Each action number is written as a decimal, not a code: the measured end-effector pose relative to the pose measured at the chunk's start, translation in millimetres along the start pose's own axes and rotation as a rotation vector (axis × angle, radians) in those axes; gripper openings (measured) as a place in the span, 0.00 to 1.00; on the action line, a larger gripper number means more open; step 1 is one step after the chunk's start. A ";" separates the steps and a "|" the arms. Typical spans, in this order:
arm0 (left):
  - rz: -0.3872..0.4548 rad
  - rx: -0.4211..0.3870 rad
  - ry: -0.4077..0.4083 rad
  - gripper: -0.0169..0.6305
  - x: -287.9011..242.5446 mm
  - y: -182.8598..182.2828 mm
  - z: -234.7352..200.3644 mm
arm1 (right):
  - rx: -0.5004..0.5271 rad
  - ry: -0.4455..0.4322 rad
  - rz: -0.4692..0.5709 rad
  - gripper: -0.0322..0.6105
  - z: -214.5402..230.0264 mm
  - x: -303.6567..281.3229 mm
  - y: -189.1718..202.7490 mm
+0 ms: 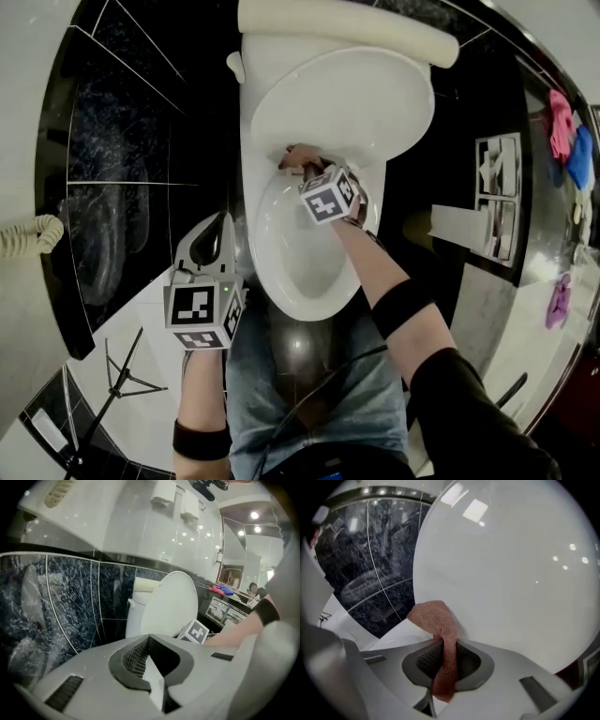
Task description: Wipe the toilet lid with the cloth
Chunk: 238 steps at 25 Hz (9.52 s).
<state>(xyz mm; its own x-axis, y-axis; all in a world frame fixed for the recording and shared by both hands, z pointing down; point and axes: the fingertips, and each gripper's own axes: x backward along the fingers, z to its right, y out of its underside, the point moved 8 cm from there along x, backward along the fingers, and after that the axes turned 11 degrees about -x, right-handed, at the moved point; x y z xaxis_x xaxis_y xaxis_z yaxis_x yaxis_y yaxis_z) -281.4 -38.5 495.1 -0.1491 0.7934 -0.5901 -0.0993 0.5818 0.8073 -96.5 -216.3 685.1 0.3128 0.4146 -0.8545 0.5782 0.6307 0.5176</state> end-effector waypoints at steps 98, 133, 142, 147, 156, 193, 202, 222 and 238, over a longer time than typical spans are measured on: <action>0.020 -0.868 0.175 0.38 -4.5 -233.6 111.9 | -0.378 -0.080 0.293 0.16 43.0 355.5 -2.0; -0.104 -1.255 0.187 0.17 -149.2 -252.2 122.5 | -0.419 -0.086 0.245 0.16 54.8 270.7 8.5; -0.083 -1.245 0.148 0.16 -110.9 -233.6 137.8 | -0.417 -0.086 0.251 0.16 51.4 295.8 31.4; -0.063 -1.228 0.126 0.15 -82.1 -215.3 151.2 | -0.415 -0.090 0.251 0.16 45.1 315.5 49.4; -0.023 -1.178 0.079 0.14 -20.0 -163.1 182.0 | -0.409 -0.116 0.286 0.16 29.3 357.4 79.2; -0.037 -1.228 -0.095 0.13 98.2 127.5 300.5 | -0.351 -0.162 0.386 0.16 -5.6 389.9 200.7; -0.058 -1.322 -0.042 0.15 88.9 210.3 317.2 | -0.408 -0.123 0.404 0.16 -21.6 371.2 258.2; -0.113 -1.284 0.027 0.10 94.1 297.4 320.1 | -0.429 -0.110 0.354 0.16 -81.2 348.4 332.3; -0.112 -1.091 -0.009 0.03 174.1 185.1 300.3 | -0.425 -0.142 0.272 0.16 -73.1 412.6 302.1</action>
<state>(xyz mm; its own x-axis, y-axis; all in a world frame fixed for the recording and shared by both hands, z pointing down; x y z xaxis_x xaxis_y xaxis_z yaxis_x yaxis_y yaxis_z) -30.3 261.1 539.4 -0.0782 0.7501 -0.6567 -0.9296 0.1831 0.3198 152.1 193.2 492.0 0.5252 0.5265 -0.6686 0.1139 0.7351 0.6683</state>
